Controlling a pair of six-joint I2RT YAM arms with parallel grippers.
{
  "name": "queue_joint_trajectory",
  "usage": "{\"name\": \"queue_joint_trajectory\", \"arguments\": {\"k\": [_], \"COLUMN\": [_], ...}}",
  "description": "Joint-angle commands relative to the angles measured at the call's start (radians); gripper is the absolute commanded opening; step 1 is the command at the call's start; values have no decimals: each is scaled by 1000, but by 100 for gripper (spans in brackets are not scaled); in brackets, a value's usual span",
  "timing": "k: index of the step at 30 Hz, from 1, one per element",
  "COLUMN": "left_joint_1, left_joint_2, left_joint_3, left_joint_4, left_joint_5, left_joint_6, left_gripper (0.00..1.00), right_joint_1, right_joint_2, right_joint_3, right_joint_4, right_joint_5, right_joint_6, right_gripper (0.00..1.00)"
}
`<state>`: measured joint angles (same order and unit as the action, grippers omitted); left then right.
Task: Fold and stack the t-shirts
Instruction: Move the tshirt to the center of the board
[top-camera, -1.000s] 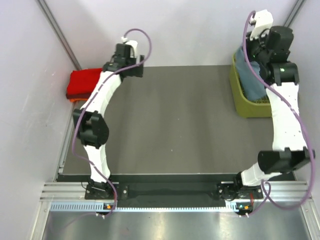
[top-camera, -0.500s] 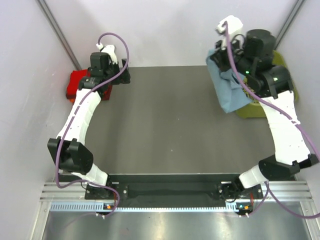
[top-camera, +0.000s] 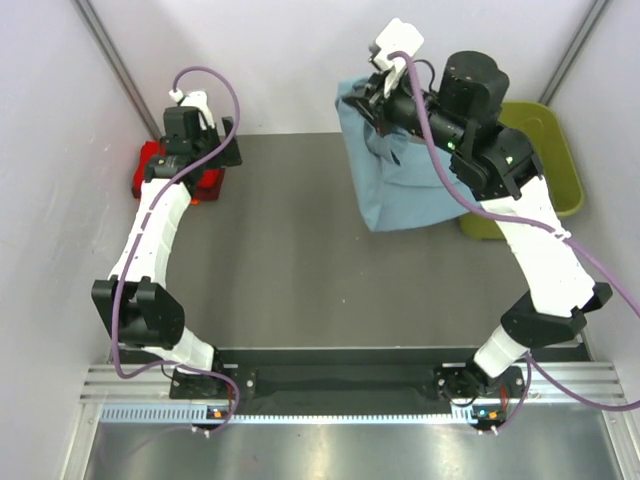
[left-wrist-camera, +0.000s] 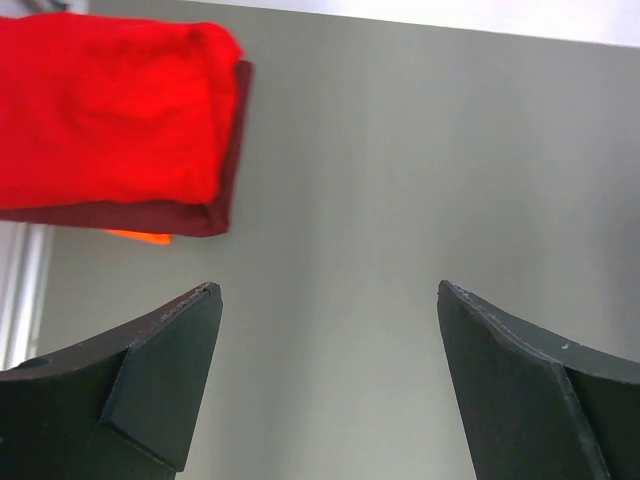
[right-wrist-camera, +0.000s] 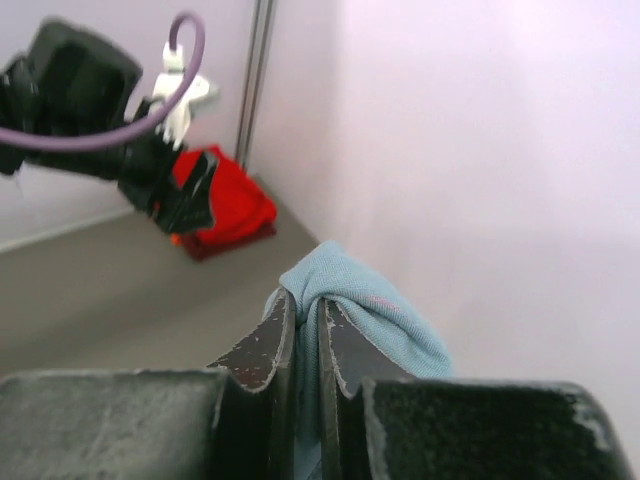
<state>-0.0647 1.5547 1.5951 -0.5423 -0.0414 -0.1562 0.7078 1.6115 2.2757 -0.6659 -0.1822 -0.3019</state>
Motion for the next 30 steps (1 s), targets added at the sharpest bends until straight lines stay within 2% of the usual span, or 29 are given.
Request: {"name": "queue_joint_trajectory", "arguments": {"k": [1, 6, 10, 11, 14, 15, 17, 20, 24, 30], "left_joint_1": [29, 36, 37, 37, 37, 37, 37, 37, 37, 37], "left_joint_2": [-38, -39, -30, -28, -13, -8, 1, 15, 13, 1], "left_joint_3": [37, 25, 8, 0, -20, -23, -35, -49, -104, -268], "left_joint_4": [42, 54, 59, 58, 48, 45, 41, 38, 16, -59], "left_joint_5": [-25, -15, 0, 9, 28, 37, 72, 124, 146, 163], "left_joint_6": [14, 3, -17, -20, -37, -45, -49, -56, -42, -45], "left_gripper": [93, 93, 93, 93, 92, 92, 91, 90, 90, 86], "right_joint_1": [7, 18, 19, 19, 4, -14, -30, -111, -210, -333], "right_joint_2": [-22, 16, 18, 13, -44, -70, -73, -62, -3, 73], "right_joint_3": [70, 166, 113, 82, -166, -308, -418, -661, -792, -809], "right_joint_4": [261, 307, 318, 304, 287, 275, 199, 152, 123, 51], "right_joint_5": [-10, -14, 3, 4, 7, -5, -40, -86, -103, -128], "right_joint_6": [20, 34, 4, 6, 33, 58, 55, 69, 66, 70], "right_gripper": [0, 0, 0, 0, 0, 0, 0, 0, 0, 0]}}
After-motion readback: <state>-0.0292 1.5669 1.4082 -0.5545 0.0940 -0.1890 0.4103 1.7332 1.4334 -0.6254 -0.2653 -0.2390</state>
